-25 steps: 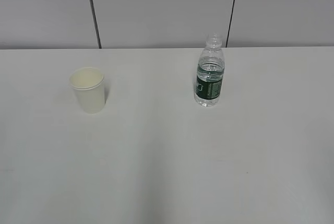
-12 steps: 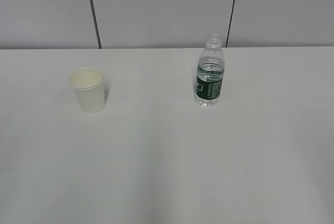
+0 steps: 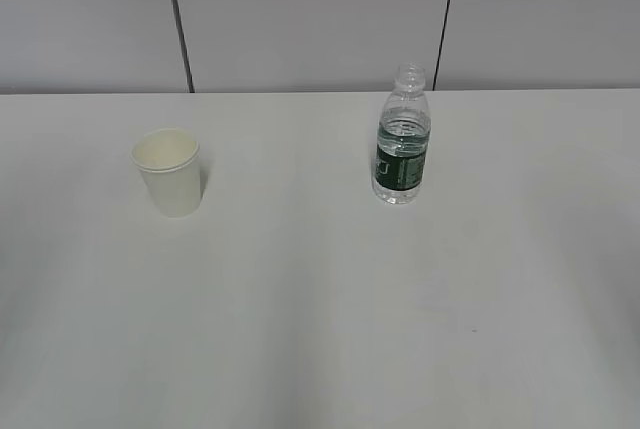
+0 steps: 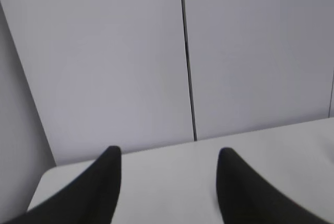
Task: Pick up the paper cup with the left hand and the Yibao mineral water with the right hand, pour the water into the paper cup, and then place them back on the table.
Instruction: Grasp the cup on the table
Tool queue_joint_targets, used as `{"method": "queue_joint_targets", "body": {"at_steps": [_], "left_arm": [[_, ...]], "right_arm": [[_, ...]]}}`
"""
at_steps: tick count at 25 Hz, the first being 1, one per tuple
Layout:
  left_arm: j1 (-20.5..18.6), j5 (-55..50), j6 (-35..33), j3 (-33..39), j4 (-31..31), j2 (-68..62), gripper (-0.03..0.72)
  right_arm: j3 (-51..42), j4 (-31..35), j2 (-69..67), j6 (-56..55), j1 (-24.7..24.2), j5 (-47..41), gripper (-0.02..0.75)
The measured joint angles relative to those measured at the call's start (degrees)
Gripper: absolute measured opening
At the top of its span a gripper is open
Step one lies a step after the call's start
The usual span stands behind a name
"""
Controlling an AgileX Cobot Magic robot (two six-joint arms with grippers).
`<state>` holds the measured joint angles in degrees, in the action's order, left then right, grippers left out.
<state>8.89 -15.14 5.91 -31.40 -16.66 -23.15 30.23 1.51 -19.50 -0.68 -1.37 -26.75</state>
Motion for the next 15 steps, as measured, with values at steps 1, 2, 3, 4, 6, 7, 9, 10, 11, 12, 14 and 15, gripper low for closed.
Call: {"method": "queue_joint_targets", "body": {"at_steps": [1,2,3,4,6,7,9,10,11,12,14,15], "left_arm": [[0.0,3.1,0.0,0.0,-0.5,-2.2,0.370],[0.0,5.8,0.0,0.0,-0.5,-4.4,0.370],[0.0,7.9,0.0,0.0,-0.5,-6.6,0.370],[0.0,10.0,0.0,0.0,-0.5,-8.4,0.370],[0.0,13.5,0.0,0.0,0.1,-12.7,0.370],[0.0,14.7,0.0,0.0,0.5,-14.7,0.370],[0.0,17.3,0.0,0.0,1.7,-18.3,0.370],[0.0,18.5,0.0,0.0,2.1,-20.2,0.370],[0.0,19.3,0.0,0.0,2.7,-21.7,0.370],[0.0,20.3,0.0,0.0,3.2,-23.4,0.370],[0.0,22.0,0.0,0.0,4.2,-27.0,0.370],[0.0,22.9,0.0,0.0,4.5,-28.5,0.370]], "right_arm": [[0.3,0.0,-1.4,0.0,0.0,0.8,0.585],[0.3,0.0,-1.4,0.0,0.0,0.8,0.585],[2.1,0.0,-6.0,-0.1,0.0,2.7,0.585],[2.1,0.0,-6.0,-0.1,0.0,2.7,0.585],[3.9,0.0,-9.8,0.0,0.0,4.5,0.585],[4.9,0.0,-13.1,0.0,0.0,6.4,0.585],[4.9,0.0,-13.1,0.0,0.0,6.4,0.585],[5.9,0.0,-13.1,0.0,0.0,10.1,0.584],[6.0,0.0,-19.2,0.1,0.0,11.2,0.585],[6.0,0.0,-20.4,0.1,0.0,12.1,0.585],[6.0,0.0,-22.5,0.1,0.0,13.7,0.585],[6.0,0.0,-24.7,0.1,0.0,15.0,0.585]]}}
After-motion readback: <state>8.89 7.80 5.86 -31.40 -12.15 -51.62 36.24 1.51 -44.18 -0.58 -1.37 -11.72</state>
